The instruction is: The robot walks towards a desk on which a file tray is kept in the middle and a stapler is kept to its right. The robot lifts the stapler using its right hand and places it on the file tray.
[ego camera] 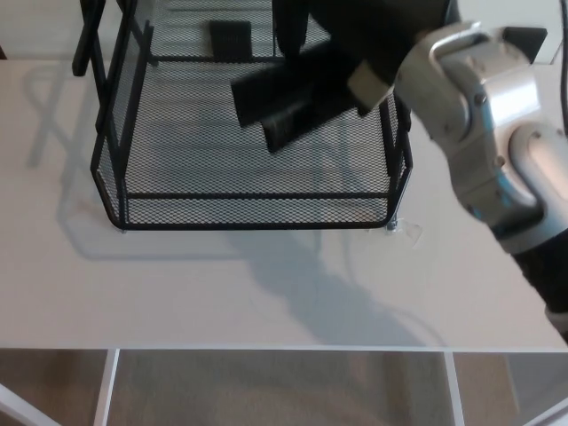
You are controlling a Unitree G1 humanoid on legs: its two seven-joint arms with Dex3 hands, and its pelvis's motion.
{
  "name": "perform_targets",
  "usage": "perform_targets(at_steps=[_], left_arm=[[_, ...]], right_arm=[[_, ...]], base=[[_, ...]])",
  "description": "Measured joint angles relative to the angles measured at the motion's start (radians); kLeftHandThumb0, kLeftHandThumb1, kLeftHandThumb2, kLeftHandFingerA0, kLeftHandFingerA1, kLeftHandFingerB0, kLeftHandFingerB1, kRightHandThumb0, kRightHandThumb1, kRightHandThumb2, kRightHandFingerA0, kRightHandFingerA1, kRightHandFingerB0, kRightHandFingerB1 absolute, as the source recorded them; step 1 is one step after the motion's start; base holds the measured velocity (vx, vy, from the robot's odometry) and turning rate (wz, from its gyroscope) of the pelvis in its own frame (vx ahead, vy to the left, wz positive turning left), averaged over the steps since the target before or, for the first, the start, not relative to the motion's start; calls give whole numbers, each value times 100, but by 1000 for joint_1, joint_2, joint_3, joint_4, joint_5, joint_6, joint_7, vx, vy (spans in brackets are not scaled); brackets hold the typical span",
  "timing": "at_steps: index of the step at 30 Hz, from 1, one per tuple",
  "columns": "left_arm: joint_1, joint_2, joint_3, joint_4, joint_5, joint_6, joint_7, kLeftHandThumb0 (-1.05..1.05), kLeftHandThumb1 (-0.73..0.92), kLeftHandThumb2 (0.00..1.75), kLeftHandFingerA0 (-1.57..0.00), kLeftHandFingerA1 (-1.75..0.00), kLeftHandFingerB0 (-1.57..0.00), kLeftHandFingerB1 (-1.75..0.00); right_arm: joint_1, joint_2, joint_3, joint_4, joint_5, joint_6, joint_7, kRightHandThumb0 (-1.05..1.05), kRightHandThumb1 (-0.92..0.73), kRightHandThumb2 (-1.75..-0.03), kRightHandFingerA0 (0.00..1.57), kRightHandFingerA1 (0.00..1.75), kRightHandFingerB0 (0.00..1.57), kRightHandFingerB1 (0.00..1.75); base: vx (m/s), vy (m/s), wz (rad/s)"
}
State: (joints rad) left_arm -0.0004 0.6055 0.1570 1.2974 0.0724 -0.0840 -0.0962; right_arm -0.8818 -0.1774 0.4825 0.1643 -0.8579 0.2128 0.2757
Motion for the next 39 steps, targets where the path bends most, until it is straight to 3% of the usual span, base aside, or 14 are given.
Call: perform_targets(at_steps=[5,7,8,9,11,12,16,18,19,22,24,25,26,39], left_arm=[[0,-5,4,-3,-2,0,0,-26,58,107,-11,-49,-10,-48],[3,-6,4,-5,-2,0,-1,-26,58,107,-11,-49,-9,-48],[4,-6,5,-5,-2,0,-1,-49,81,64,-32,-34,-27,-31],[4,-6,5,-6,-2,0,-1,-26,57,107,-12,-49,-10,-48],[4,-7,5,-8,-2,0,-1,-26,57,107,-12,-49,-10,-48],[3,-7,5,-8,-2,0,-1,-50,82,64,-33,-34,-27,-31],[1,-7,-17,-7,5,0,-1,-50,82,65,-33,-34,-26,-31],[0,-7,-24,-5,6,0,-1,-50,82,65,-33,-34,-27,-31],[-1,-7,-26,-5,6,0,0,-49,82,65,-33,-34,-28,-31],[-4,-7,-26,-4,3,0,-1,-50,81,64,-33,-34,-27,-31],[-4,-7,-26,-4,3,0,-1,-49,82,64,-32,-34,-26,-30],[-4,-7,-25,-4,3,0,-1,-26,58,107,-12,-49,-10,-48],[-4,-7,-25,-4,3,0,-1,-49,82,64,-31,-34,-27,-31],[4,-7,-40,-5,5,0,0,-48,81,65,-27,-33,-28,-32]], right_arm=[[16,0,8,6,-1,-7,-23,-36,-50,-94,116,132,84,105],[22,1,9,11,-1,-13,-38,-39,-50,-93,116,134,84,109],[24,2,10,12,-1,-15,-42,-33,-66,-64,86,175,69,150],[25,2,11,13,-1,-18,-48,-31,-68,-66,85,175,68,155],[26,3,13,16,-1,-24,-57,-31,-68,-66,85,175,68,155],[26,4,14,16,-1,-26,-59,-44,-50,-91,115,138,85,119],[27,16,16,17,-2,-36,-77,-40,-54,-94,112,134,76,108],[27,25,16,16,-1,-36,-78,-30,-72,-67,77,147,69,58],[27,27,16,16,0,-36,-77,-48,-69,-61,46,67,33,34],[23,32,28,14,-5,-16,-42,-88,-50,-83,0,8,0,8],[14,32,35,14,-7,-6,-19,-92,-52,-85,0,10,0,4],[8,31,38,14,-7,0,-4,-101,-57,-89,0,13,0,2],[5,30,41,14,-8,4,6,-104,-58,-90,0,11,0,0],[-130,4,55,17,-7,30,184,-105,-60,-93,0,18,0,3]], base=[[0,0,0],[0,0,0],[0,0,0],[0,0,0],[0,0,0],[0,0,0],[0,0,0],[0,0,0],[0,0,0],[0,0,0],[0,0,0],[0,0,0],[0,0,0],[0,0,0]])
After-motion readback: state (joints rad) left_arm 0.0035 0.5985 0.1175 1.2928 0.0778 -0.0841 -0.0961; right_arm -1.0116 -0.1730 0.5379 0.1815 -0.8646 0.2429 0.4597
